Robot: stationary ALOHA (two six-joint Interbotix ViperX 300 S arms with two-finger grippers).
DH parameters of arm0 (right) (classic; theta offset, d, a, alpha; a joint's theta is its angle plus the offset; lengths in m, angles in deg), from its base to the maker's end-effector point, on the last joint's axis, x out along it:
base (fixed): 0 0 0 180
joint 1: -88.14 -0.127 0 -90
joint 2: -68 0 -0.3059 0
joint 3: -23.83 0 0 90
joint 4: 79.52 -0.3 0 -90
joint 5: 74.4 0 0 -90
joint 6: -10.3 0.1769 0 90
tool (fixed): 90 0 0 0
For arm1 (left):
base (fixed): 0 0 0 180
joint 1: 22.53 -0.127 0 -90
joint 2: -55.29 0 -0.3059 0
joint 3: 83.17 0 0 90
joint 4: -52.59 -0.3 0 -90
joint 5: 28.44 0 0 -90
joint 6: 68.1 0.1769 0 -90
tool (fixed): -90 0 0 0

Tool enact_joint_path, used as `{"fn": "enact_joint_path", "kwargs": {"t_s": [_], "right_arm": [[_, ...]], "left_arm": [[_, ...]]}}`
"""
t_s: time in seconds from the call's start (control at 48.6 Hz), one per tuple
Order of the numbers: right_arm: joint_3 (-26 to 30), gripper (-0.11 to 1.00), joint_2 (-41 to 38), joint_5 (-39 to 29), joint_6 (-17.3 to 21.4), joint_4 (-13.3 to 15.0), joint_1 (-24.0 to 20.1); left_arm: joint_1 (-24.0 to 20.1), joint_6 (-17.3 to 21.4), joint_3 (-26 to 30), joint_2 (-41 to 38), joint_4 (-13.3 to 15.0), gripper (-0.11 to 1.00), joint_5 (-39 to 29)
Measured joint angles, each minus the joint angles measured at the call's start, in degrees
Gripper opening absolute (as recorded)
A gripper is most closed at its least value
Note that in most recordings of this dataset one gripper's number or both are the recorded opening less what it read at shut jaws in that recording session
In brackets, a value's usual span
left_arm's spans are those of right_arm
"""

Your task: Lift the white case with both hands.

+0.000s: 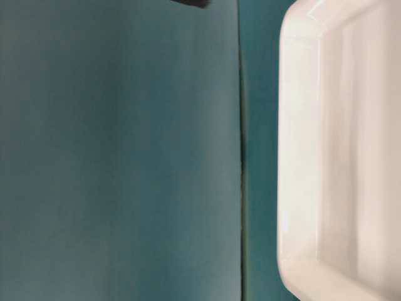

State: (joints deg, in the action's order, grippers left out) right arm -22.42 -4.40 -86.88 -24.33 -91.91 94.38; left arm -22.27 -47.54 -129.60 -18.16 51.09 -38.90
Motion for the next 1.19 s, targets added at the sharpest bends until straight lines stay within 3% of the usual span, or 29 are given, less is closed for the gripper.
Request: {"fn": "enact_joint_path", "kwargs": {"t_s": [0.144,0.453,0.679,1.029,1.194], "right_arm": [[-0.4,0.92,3.0,1.2,-4.6,0.0,0.1],[-0.4,0.92,7.2,2.7,-10.5,0.7,1.1],[-0.2,0.91,8.6,3.6,-16.4,2.2,1.8],[2.3,0.91,10.4,10.1,-28.3,9.0,1.9],[2.5,0.91,11.7,13.3,-31.4,9.7,1.9]], "left_arm": [[0.0,2.4,-0.4,2.0,0.2,0.92,-0.2],[0.0,7.6,-0.4,5.8,0.0,0.92,-0.2],[0.0,16.9,-0.4,9.7,0.0,0.92,-0.1],[-1.0,30.6,0.0,18.5,0.0,0.92,-0.1],[-1.5,35.5,0.0,22.8,0.0,0.92,-0.1]]}}
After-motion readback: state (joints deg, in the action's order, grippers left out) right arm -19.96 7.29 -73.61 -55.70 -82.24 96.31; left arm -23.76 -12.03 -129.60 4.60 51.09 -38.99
